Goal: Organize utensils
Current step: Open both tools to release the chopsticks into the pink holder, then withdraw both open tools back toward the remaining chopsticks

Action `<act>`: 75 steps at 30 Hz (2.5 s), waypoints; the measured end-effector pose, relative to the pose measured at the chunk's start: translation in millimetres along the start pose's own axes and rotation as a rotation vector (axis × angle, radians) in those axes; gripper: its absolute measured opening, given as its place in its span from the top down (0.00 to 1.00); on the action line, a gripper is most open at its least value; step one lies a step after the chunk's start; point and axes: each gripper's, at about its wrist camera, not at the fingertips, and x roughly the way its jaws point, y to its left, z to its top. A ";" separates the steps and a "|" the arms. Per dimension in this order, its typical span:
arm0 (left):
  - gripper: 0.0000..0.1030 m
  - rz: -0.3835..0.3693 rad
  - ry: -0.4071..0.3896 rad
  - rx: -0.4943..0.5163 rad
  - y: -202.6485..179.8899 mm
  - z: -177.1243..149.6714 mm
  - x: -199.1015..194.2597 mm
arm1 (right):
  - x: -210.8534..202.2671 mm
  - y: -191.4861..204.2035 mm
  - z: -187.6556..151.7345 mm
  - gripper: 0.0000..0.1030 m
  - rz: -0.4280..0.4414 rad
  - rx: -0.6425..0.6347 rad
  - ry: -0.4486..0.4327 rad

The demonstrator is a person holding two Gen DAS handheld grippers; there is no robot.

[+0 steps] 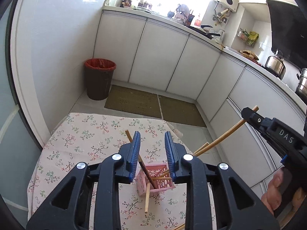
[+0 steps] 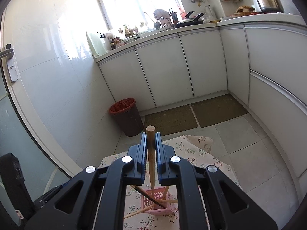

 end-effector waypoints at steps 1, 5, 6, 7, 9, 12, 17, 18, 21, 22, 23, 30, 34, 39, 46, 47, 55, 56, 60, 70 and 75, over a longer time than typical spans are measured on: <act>0.76 0.005 -0.002 0.003 0.3 0.5 -0.6 | 3.2 2.0 -1.4 0.92 -0.001 -0.004 0.006; 0.75 0.020 0.013 -0.017 6.2 1.0 1.6 | 22.3 8.2 -10.9 0.90 0.010 -0.020 0.030; 0.74 0.029 0.016 -0.020 8.0 1.0 2.1 | 27.9 10.4 -13.7 0.89 0.009 -0.027 0.034; 0.74 0.043 0.015 -0.026 10.1 1.1 1.2 | 33.6 12.6 -13.9 0.89 0.008 -0.035 0.041; 0.73 0.064 0.009 -0.029 13.7 1.5 -2.1 | 37.2 15.5 -13.0 0.88 0.002 -0.040 0.042; 0.73 0.068 -0.004 -0.030 18.9 2.1 -9.9 | 21.9 18.9 -5.3 0.88 -0.019 -0.060 0.008; 0.67 0.039 -0.011 -0.003 10.6 -0.4 -22.3 | -16.7 24.0 -5.2 0.73 -0.080 -0.118 -0.059; 0.64 0.033 -0.015 0.007 6.8 -1.7 -26.4 | -24.3 24.2 -8.4 0.71 -0.090 -0.125 -0.067; 0.56 0.014 -0.030 0.043 -4.6 -4.9 -38.4 | -45.6 21.7 -19.1 0.61 -0.132 -0.132 -0.093; 0.53 0.008 -0.034 0.056 -8.9 -6.3 -42.3 | -51.7 19.6 -21.4 0.54 -0.144 -0.126 -0.100; 0.48 0.005 -0.042 0.071 -13.9 -8.4 -46.9 | -58.0 16.7 -23.7 0.45 -0.151 -0.115 -0.109; 0.25 0.027 -0.044 0.160 -33.8 -31.6 -60.6 | -99.1 -15.0 -44.0 0.10 -0.278 -0.034 -0.170; 0.09 0.027 -0.022 0.193 -37.9 -48.9 -60.7 | -113.7 -42.7 -64.9 0.06 -0.357 0.030 -0.158; 0.07 0.001 0.101 0.307 -50.4 -74.2 -44.0 | -111.6 -79.5 -100.9 0.06 -0.455 0.043 -0.037; 0.07 -0.032 0.444 0.471 -76.5 -138.4 23.7 | -98.4 -145.7 -186.7 0.06 -0.546 0.121 0.206; 0.07 -0.025 0.471 0.488 -79.4 -146.6 32.1 | -94.2 -156.3 -197.9 0.06 -0.544 0.143 0.256; 0.07 0.003 0.647 0.551 -87.5 -188.6 82.0 | -86.9 -184.3 -241.6 0.06 -0.547 0.143 0.343; 0.07 0.007 0.663 0.557 -87.8 -192.2 86.8 | -86.7 -181.7 -243.0 0.06 -0.546 0.114 0.341; 0.08 0.026 0.714 0.594 -92.4 -205.6 103.5 | -81.5 -171.7 -247.7 0.06 -0.512 0.032 0.337; 0.45 0.006 0.827 0.663 -111.1 -226.8 132.8 | -77.0 -167.7 -257.5 0.06 -0.481 0.000 0.379; 0.45 0.026 0.833 0.670 -112.5 -228.9 140.5 | -74.7 -174.6 -260.0 0.06 -0.469 0.029 0.407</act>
